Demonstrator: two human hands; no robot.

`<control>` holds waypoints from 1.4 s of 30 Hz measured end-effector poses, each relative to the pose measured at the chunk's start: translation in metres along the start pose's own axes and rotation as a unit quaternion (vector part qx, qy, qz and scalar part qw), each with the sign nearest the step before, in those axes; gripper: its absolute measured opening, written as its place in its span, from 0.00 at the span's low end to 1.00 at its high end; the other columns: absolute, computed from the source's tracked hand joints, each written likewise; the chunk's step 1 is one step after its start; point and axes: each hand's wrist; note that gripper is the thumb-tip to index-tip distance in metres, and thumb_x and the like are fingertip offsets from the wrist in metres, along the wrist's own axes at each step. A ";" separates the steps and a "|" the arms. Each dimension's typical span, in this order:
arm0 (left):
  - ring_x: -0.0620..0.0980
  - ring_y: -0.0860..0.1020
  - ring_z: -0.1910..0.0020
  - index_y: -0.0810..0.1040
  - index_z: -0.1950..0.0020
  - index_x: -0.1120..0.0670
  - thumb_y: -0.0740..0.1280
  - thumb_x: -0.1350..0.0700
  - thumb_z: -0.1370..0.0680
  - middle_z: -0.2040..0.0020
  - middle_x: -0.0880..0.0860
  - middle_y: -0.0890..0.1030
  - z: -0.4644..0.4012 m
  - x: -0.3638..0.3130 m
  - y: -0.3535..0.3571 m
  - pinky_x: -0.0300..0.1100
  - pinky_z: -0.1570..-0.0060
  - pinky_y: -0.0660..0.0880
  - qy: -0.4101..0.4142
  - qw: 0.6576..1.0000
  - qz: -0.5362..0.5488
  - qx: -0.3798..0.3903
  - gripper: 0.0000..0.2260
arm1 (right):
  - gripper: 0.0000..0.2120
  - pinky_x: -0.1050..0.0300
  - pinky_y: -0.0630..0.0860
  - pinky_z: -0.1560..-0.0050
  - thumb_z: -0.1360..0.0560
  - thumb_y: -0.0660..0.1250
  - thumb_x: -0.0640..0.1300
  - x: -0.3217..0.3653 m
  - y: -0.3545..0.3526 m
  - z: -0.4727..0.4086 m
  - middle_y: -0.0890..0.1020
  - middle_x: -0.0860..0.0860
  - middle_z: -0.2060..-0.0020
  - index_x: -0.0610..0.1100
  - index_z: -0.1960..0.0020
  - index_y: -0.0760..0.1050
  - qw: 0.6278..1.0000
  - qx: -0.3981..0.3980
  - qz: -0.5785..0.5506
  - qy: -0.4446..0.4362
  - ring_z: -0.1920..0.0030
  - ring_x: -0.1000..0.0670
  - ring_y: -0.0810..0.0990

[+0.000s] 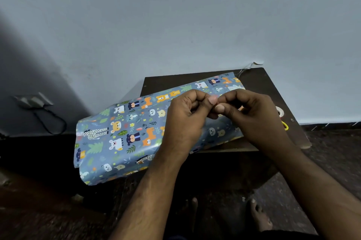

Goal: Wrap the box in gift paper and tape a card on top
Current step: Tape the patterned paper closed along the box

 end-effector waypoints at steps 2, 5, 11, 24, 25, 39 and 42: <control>0.51 0.84 0.64 0.80 0.53 0.61 0.69 0.59 0.18 0.64 0.55 0.85 -0.001 0.000 0.003 0.34 0.65 0.75 -0.005 1.000 0.016 -0.021 0.07 | 0.08 0.61 0.74 0.60 0.24 0.71 0.49 0.002 0.003 0.000 0.86 0.53 0.59 0.45 0.53 0.84 0.999 -0.001 -0.043 0.004 0.60 0.45 0.80; 0.46 0.79 0.68 0.79 0.52 0.61 0.67 0.58 0.17 0.66 0.55 0.82 -0.003 0.002 0.008 0.33 0.69 0.72 -0.013 0.997 0.044 -0.057 0.07 | 0.10 0.52 0.77 0.54 0.23 0.70 0.49 0.007 0.010 0.001 0.87 0.51 0.59 0.42 0.53 0.84 0.996 -0.017 -0.082 0.008 0.57 0.42 0.81; 0.41 0.75 0.69 0.79 0.52 0.59 0.68 0.57 0.17 0.66 0.48 0.79 -0.008 0.004 0.017 0.35 0.69 0.70 -0.005 0.994 0.049 -0.100 0.07 | 0.03 0.65 0.76 0.56 0.21 0.71 0.40 0.009 0.023 -0.001 0.87 0.53 0.61 0.43 0.51 0.84 0.991 -0.053 -0.113 0.054 0.61 0.56 0.82; 0.42 0.81 0.54 0.80 0.48 0.54 0.60 0.60 0.15 0.54 0.48 0.83 -0.015 0.006 0.001 0.35 0.54 0.74 0.004 0.980 0.035 -0.197 0.09 | 0.04 0.73 0.68 0.61 0.22 0.72 0.41 0.009 0.036 -0.027 0.82 0.55 0.65 0.44 0.56 0.82 0.985 -0.164 0.021 0.047 0.64 0.59 0.77; 0.43 0.81 0.51 0.80 0.47 0.54 0.62 0.61 0.16 0.52 0.48 0.83 -0.015 0.010 -0.003 0.36 0.52 0.75 0.039 0.976 -0.050 -0.207 0.07 | 0.04 0.72 0.68 0.61 0.23 0.71 0.41 0.006 0.036 -0.031 0.82 0.55 0.63 0.45 0.56 0.82 0.984 -0.165 0.067 0.033 0.63 0.58 0.78; 0.52 0.68 0.27 0.65 0.22 0.47 0.69 0.51 0.20 0.30 0.48 0.74 -0.021 0.019 -0.013 0.53 0.25 0.60 0.015 0.905 -0.419 -0.071 0.27 | 0.07 0.48 0.75 0.68 0.20 0.66 0.42 -0.015 0.047 -0.063 0.76 0.46 0.55 0.42 0.53 0.80 0.899 -0.016 0.433 -0.066 0.61 0.40 0.78; 0.54 0.69 0.28 0.69 0.24 0.47 0.67 0.53 0.20 0.31 0.49 0.76 -0.020 0.023 -0.011 0.55 0.25 0.61 0.034 0.892 -0.445 -0.068 0.24 | 0.04 0.49 0.75 0.69 0.22 0.67 0.40 -0.015 0.048 -0.063 0.76 0.46 0.56 0.41 0.54 0.80 0.888 0.005 0.456 -0.063 0.62 0.41 0.77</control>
Point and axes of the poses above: each hand's wrist, its own z-axis away from the middle knuckle, its own y-axis out of the palm, x = y × z
